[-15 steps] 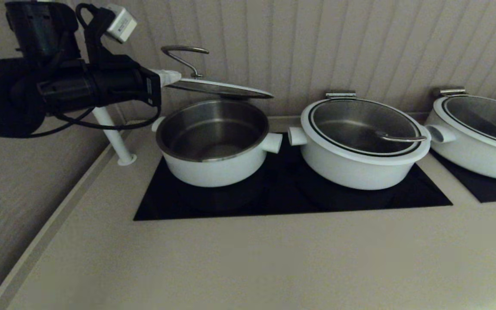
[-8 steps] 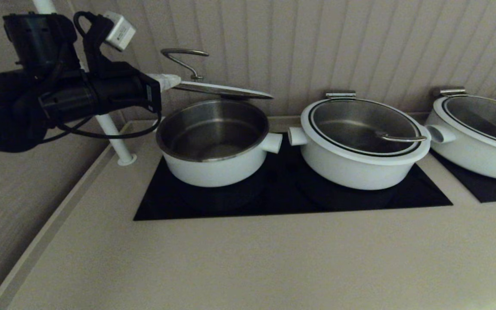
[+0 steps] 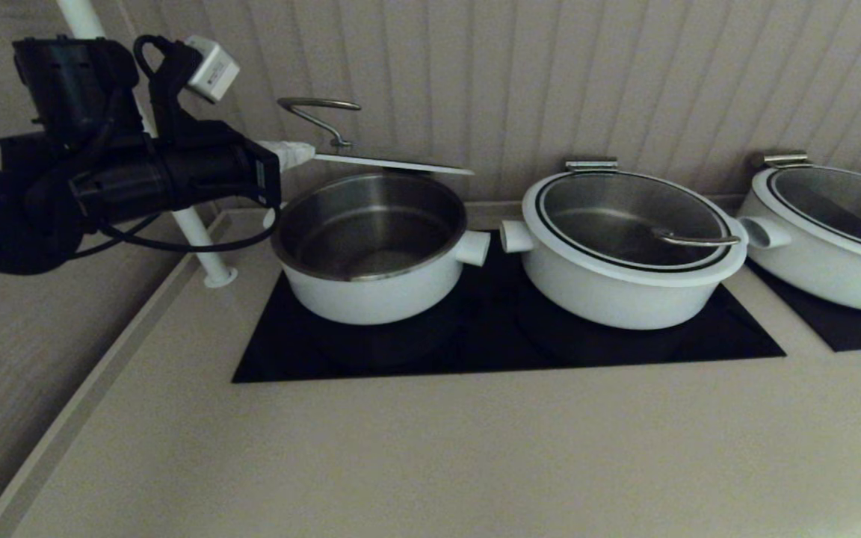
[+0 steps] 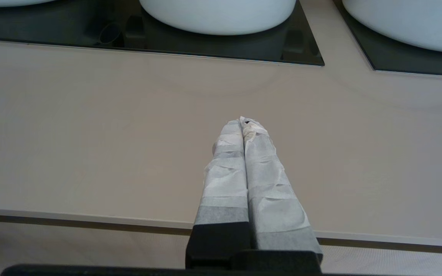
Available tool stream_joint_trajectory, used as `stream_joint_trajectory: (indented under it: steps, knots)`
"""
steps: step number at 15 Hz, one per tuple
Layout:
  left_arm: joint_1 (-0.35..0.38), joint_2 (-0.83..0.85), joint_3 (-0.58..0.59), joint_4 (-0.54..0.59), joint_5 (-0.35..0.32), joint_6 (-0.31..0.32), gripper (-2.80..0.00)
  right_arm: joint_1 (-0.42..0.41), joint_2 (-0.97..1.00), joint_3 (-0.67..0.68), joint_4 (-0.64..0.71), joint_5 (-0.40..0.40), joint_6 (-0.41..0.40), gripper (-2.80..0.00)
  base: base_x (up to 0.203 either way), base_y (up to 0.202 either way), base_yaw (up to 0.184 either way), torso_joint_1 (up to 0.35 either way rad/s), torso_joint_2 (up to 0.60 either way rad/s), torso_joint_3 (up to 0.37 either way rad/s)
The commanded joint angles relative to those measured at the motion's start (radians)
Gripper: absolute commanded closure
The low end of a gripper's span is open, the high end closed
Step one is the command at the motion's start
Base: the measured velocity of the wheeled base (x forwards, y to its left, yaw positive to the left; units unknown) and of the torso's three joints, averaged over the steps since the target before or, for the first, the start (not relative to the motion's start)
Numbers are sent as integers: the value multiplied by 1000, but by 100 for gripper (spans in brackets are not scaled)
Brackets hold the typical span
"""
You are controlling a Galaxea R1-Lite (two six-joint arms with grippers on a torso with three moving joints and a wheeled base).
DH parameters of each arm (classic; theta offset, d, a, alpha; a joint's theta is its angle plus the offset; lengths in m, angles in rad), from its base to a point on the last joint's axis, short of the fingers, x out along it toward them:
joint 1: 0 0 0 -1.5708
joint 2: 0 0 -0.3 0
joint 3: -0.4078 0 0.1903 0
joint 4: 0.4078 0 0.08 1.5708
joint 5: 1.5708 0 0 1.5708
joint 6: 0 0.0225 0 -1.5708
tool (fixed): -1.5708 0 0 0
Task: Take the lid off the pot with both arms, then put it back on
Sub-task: Close the pot lid
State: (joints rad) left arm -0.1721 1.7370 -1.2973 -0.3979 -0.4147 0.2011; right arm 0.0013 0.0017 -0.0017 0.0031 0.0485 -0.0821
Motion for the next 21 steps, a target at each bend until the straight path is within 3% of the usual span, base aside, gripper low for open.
stream_joint_trajectory:
  steps: [1, 21]
  knots:
    - [0, -3, 11, -2, -3, 1, 0, 0, 0, 0, 0, 1, -1, 0, 0, 0, 0, 0, 0, 0]
    - [0, -44, 134, -9, -3, 0, 0, 0, 0, 0, 0, 1, -1, 0, 0, 0, 0, 0, 0, 0]
